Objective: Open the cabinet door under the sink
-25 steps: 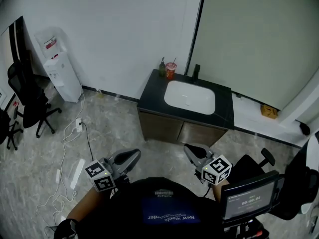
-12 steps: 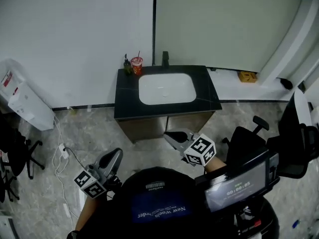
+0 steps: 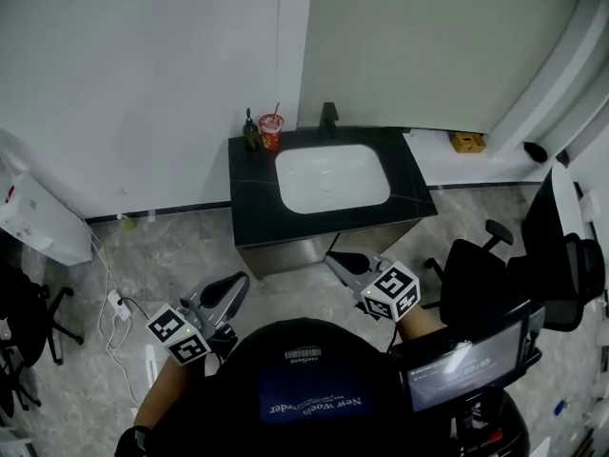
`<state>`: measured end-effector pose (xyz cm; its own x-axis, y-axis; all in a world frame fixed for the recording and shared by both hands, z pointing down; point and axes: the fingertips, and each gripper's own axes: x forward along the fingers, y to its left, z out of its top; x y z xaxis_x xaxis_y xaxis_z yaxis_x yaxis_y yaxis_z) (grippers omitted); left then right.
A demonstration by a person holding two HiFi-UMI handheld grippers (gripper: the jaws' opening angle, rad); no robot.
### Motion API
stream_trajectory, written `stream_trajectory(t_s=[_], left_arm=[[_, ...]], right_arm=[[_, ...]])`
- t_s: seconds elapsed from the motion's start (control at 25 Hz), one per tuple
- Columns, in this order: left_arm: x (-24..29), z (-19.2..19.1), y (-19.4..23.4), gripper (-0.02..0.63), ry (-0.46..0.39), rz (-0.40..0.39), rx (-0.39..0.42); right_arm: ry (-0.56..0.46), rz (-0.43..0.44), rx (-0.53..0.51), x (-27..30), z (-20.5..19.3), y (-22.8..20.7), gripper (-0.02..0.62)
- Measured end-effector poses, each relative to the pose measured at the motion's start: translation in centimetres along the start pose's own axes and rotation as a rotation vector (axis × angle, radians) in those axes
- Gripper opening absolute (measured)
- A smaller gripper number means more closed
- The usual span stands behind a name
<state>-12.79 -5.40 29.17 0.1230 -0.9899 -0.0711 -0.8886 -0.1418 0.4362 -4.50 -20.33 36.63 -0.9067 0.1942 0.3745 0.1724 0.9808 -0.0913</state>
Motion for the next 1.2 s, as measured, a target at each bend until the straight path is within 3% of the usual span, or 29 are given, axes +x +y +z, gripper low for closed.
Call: stream_trajectory(t_s=[0.12,0.32,0.56,0.68,0.92,1.08,1.2], left_arm=[[1.3,-0.5,2.5,0.0,0.021,-0.01,-0.029],[3.0,-3.3,2.1,0.0,0.048,0.015,-0.057],[9.8,-5.1,6.5,0.0,0.064,0.156,-0.1],[11.7,-7.5,7.6,0.0,0.064,0.25,-0.137],[12.4,-12.9,9.4,0.0,0.031,0.366,-0.199],[10.6,-17.0,10.5,0.0,0.051,0.432,-0.224],[8.5,-20.3,12.0,0.0,0.056,0.452,-0.23]], right_arm=[[0.024,-0.005,0.024,1.5,-0.5,-1.1,0.002],[0.039,0.02,0.028,0.4,-3.0,-2.0,0.002],[0.109,0.172,0.02,3.3,-5.9,-8.2,0.003],[0.162,0.282,-0.053,4.7,-8.0,-9.2,0.003],[0.267,0.483,-0.323,9.1,-13.9,-7.5,0.003],[0.327,0.525,-0.42,12.2,-17.9,-5.4,0.009],[0.352,0.514,-0.466,14.7,-20.6,-4.3,0.086]])
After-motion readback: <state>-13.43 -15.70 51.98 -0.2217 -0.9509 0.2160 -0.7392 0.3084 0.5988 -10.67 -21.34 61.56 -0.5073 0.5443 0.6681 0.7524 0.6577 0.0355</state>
